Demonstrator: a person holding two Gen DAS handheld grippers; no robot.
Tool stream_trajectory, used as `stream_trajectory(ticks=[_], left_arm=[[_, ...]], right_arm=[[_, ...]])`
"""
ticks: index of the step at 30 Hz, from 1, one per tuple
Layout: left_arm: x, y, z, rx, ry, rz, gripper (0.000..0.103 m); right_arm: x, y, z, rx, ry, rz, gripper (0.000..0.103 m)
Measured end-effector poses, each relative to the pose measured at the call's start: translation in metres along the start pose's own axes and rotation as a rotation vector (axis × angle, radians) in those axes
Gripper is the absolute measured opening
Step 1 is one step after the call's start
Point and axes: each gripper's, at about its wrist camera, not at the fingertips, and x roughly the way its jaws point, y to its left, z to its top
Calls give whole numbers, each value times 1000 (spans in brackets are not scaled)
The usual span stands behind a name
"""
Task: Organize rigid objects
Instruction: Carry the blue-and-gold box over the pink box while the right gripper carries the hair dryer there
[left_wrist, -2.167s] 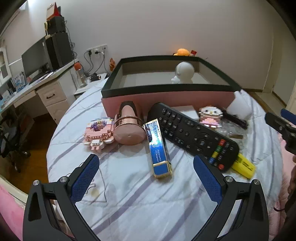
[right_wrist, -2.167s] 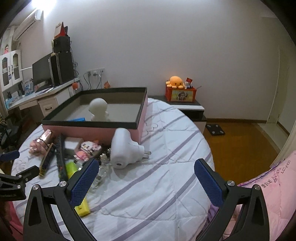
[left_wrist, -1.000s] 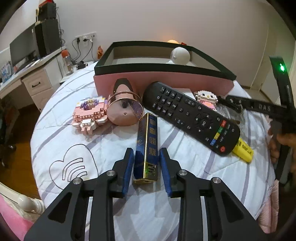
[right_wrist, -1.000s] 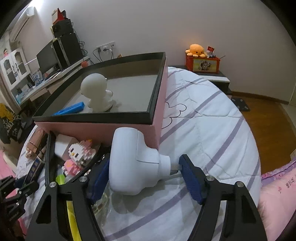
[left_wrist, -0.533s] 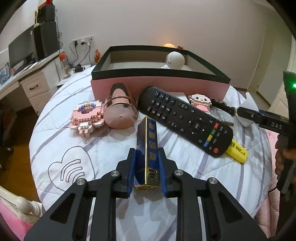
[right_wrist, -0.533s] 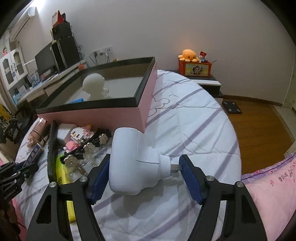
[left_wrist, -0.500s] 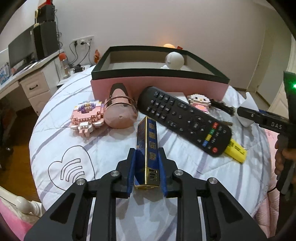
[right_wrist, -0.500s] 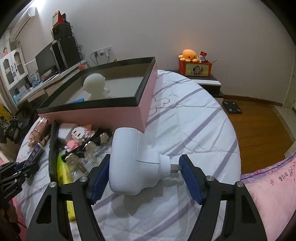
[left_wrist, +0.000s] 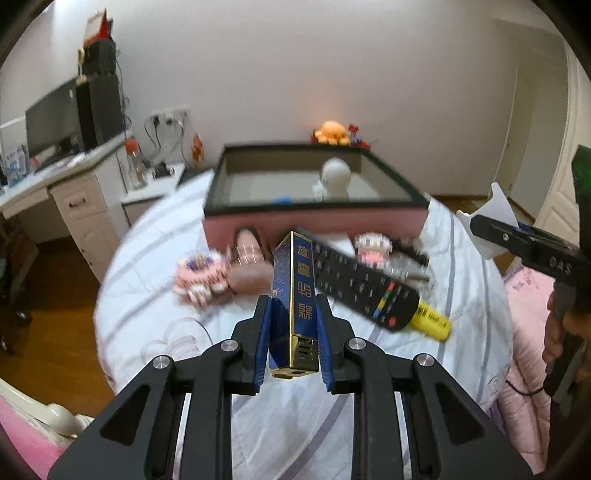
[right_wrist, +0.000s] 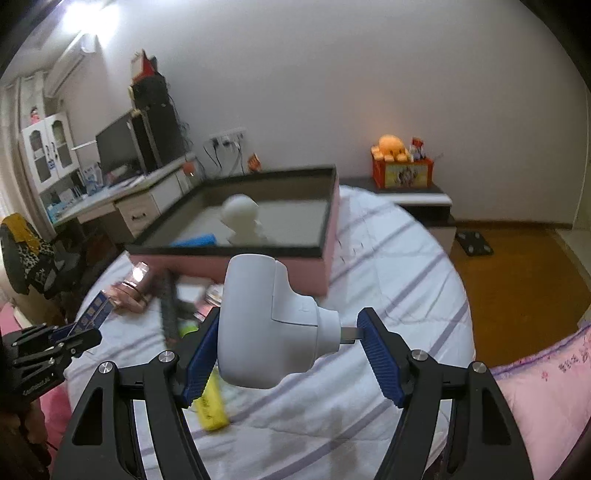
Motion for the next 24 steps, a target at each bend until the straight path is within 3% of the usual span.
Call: stream_trajectory(ticks=[7,11,15,19,24], left_arm=[[-50,2,28,-54,-163,47,23],[-79,3,40,-51,-249,152,23],[-102,7,53,-60,-323,185,23],[-126,10,64,-76,-435,263,23],[-134,11,69,-70,-467,260,23]], right_arm=[[-49,35,19,-62,-160,27,74],[-72,54,27,-100,-244,20,74],[-91,67,34,-127,-318,24,74],[-104,76,40,-138,-367,29,74],[-118,86,47,-165,-445,4,74]])
